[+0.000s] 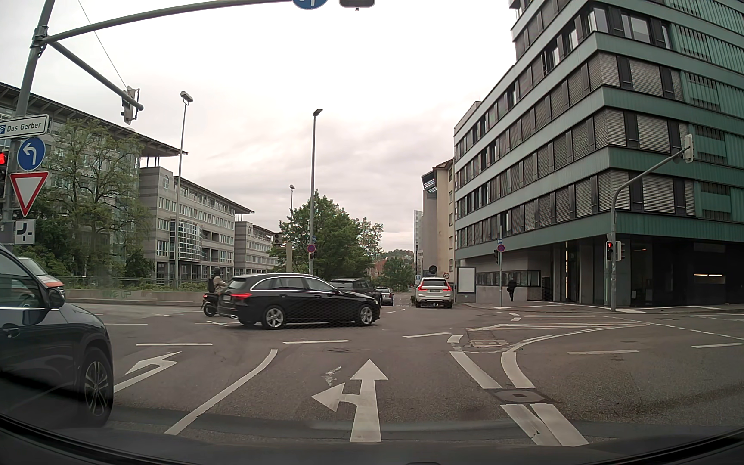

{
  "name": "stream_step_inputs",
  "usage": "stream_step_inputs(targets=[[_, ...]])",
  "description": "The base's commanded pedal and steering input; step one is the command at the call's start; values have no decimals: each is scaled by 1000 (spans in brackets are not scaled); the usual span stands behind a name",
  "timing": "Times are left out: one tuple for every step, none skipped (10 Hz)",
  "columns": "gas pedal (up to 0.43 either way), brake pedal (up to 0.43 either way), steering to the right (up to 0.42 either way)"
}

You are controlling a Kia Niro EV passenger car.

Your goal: Follow the waypoints while adhering to traffic rules and regulations

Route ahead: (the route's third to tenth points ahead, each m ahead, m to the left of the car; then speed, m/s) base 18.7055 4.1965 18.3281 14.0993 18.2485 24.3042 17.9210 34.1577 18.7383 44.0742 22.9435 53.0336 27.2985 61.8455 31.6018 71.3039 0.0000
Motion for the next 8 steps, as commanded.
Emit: stream_step_inputs(targets=[[0, 232, -48], [0, 244, -48], [0, 238, -48], [0, 238, -48], [0, 244, -48], [0, 238, -48], [0, 244, -48], [0, 238, -48]])
